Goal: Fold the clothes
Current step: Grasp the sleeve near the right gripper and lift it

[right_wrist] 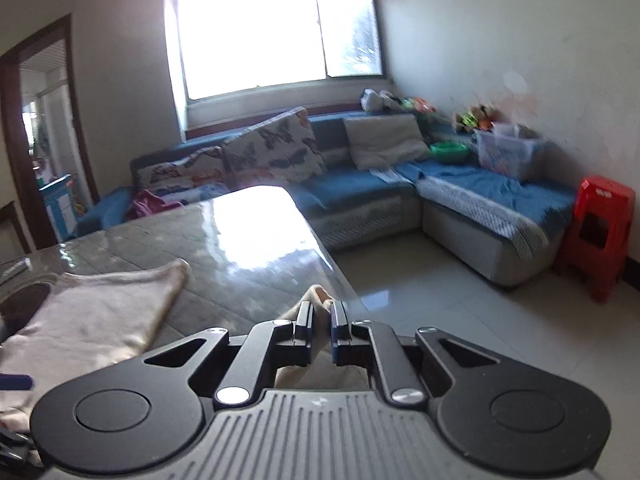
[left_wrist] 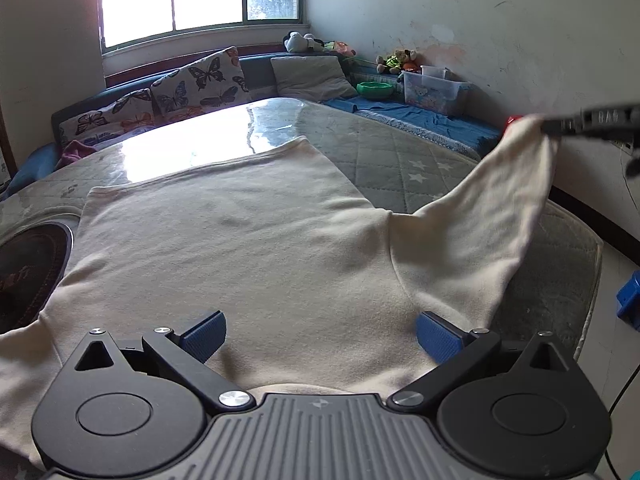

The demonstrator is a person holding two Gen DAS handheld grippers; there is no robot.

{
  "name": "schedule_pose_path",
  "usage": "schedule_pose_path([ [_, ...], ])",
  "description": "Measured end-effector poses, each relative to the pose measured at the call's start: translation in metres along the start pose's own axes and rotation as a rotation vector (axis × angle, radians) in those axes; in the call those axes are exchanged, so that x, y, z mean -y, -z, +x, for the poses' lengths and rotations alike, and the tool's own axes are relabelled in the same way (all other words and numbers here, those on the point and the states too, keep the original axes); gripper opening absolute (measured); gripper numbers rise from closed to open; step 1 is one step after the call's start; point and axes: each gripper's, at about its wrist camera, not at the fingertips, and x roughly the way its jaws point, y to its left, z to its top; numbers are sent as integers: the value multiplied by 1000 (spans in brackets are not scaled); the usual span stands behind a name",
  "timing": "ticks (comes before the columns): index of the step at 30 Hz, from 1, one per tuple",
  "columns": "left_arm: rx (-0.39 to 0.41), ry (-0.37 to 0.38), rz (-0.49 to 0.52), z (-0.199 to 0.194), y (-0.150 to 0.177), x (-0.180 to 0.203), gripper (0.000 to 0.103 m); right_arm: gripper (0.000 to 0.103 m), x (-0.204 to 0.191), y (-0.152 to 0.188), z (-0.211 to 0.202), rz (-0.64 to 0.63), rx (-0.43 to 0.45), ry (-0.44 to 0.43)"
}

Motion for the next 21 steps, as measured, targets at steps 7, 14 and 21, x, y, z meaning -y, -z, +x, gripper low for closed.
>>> schedule_pose_path([
  [7, 48, -15, -62, -18, -1, -19, 103, 4, -67, -43, -20, -131, 82, -194],
  [14, 102, -65, -142, -45, 7, -51, 103, 4, -158, -60, -15, -265, 97, -411],
  [21, 113, -110, -206, -64, 25, -74, 103, 4, -255, -59, 4, -381, 64, -608],
])
